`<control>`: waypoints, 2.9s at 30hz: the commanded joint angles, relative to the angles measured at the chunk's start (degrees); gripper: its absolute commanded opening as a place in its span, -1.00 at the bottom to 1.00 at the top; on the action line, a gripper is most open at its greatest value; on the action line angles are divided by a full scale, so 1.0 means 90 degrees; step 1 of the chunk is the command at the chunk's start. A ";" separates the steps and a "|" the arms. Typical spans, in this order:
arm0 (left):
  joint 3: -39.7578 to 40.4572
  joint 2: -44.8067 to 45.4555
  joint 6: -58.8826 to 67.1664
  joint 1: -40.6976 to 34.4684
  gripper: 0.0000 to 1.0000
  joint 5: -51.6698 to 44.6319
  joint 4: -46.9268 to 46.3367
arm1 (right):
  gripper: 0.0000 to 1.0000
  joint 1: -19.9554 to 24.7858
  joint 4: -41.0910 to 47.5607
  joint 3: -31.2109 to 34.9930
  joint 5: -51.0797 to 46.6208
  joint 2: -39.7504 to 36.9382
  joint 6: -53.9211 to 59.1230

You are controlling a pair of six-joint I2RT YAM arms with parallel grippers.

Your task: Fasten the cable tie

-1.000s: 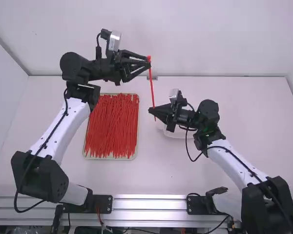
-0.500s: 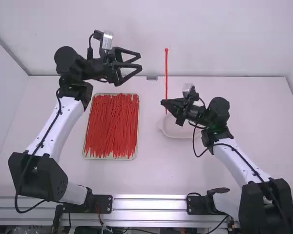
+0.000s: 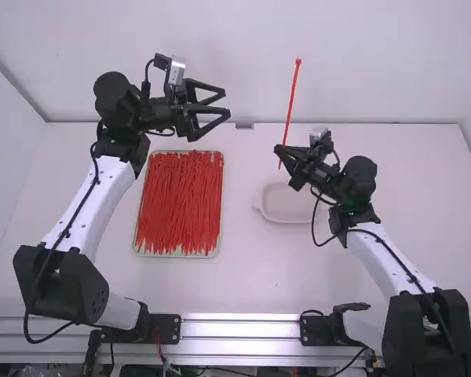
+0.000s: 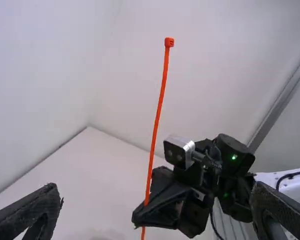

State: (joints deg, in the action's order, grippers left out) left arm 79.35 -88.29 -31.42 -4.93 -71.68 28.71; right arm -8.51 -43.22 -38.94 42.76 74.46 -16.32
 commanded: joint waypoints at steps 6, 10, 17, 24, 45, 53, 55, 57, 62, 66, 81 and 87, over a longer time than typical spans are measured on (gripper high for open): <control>0.0153 0.0000 0.0138 -0.0010 0.99 0.0046 0.0024 | -1.00 -0.0032 0.1022 -0.0826 -0.1112 0.0015 0.0104; 0.0153 -0.0002 0.0141 -0.0010 0.98 0.0049 0.0024 | -1.00 -0.0148 0.1690 -0.1183 -0.1831 0.0015 0.0306; 0.0153 -0.0002 0.0138 -0.0012 0.98 0.0092 0.0027 | -1.00 -0.0595 0.3011 -0.1802 -0.3619 0.0015 0.0661; 0.0153 0.0000 0.0114 -0.0012 0.98 0.0092 0.0029 | -1.00 -0.1460 0.3650 -0.2011 -0.5831 0.0015 0.0959; 0.0153 0.0000 -0.0323 -0.0170 0.98 0.0282 0.0068 | -1.00 -0.3645 0.4527 -0.2011 -1.0856 0.0015 0.1137; 0.0153 0.0000 -0.0580 -0.0308 0.98 0.0600 -0.0024 | -1.00 -0.4328 0.4520 -0.2011 -1.2276 0.0015 0.1319; 0.0153 0.0002 -0.0588 -0.0398 0.98 0.0595 0.0039 | -1.00 -0.4520 0.4524 -0.2011 -1.2645 0.0015 0.1314; 0.0153 0.0000 -0.0580 -0.0493 0.98 0.0648 0.0053 | -1.00 -0.4641 0.4549 -0.2011 -1.2869 0.0015 0.1316; 0.0153 0.0032 -0.0580 -0.0823 0.99 0.1076 0.0066 | -1.00 -0.4979 0.4551 -0.2011 -1.3362 0.0015 0.1375; 0.0153 0.0073 -0.0580 -0.1032 0.97 0.1081 0.0238 | -1.00 -0.5066 0.4568 -0.2011 -1.3435 0.0015 0.1423; 0.0153 0.0126 -0.1025 -0.1200 0.75 0.1749 0.0556 | -1.00 -0.5433 0.4549 -0.1957 -1.3401 0.0015 0.1489; 0.0153 0.0126 -0.1253 -0.1209 0.40 0.1758 0.0920 | -1.00 -0.5433 0.4568 -0.1957 -1.3398 0.0017 0.1489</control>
State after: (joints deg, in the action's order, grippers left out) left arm 79.35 -88.29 -41.30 -15.44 -56.31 35.99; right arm -57.47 -2.04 -55.00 -76.66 74.46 -2.81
